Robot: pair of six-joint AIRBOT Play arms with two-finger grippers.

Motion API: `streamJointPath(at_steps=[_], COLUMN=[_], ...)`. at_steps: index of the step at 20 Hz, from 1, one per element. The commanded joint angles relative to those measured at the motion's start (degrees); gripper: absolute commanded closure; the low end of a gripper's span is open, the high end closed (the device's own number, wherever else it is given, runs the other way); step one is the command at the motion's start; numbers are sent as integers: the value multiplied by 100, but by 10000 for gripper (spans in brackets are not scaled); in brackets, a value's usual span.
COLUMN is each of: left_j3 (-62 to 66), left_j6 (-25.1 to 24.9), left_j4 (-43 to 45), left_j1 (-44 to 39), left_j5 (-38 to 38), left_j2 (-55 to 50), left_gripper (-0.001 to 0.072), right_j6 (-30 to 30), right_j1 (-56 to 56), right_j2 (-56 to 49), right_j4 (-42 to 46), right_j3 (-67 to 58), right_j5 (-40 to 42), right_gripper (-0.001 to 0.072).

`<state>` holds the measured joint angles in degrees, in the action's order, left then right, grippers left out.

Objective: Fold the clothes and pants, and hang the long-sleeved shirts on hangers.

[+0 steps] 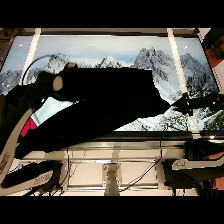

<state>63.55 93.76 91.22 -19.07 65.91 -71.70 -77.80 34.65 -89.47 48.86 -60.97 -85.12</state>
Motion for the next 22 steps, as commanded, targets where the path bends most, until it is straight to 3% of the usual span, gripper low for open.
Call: streamJointPath(at_steps=[1, 6, 14, 20, 21, 22], left_j3=[-1421, -1742, -1742, -1742, -1742, -1742], left_j6=[-35, -33, -20, -44, -101, -127], left_j4=[-39, -39, -20, -15, -20, -20], left_j1=[273, 487, 957, 1279, 1276, 1276], left_j5=[-120, -52, -37, -125, -136, -166], left_j2=[1086, 1777, 1764, 1764, 1764, 1764], left_gripper=[701, 701, 701, 701, 701, 701], right_j6=[-258, -428, -831, -914, -911, -894], right_j1=[-7, -271, -1141, -1016, -990, -997], right_j2=[0, -72, -81, -83, -83, -83], right_j4=[-61, -90, -76, 133, 116, 83], right_j3=[627, 627, 621, 575, 575, 575], right_j5=[573, 1021, 2411, 2111, 2127, 2159], right_gripper=[279, 260, 271, 271, 321, 585])
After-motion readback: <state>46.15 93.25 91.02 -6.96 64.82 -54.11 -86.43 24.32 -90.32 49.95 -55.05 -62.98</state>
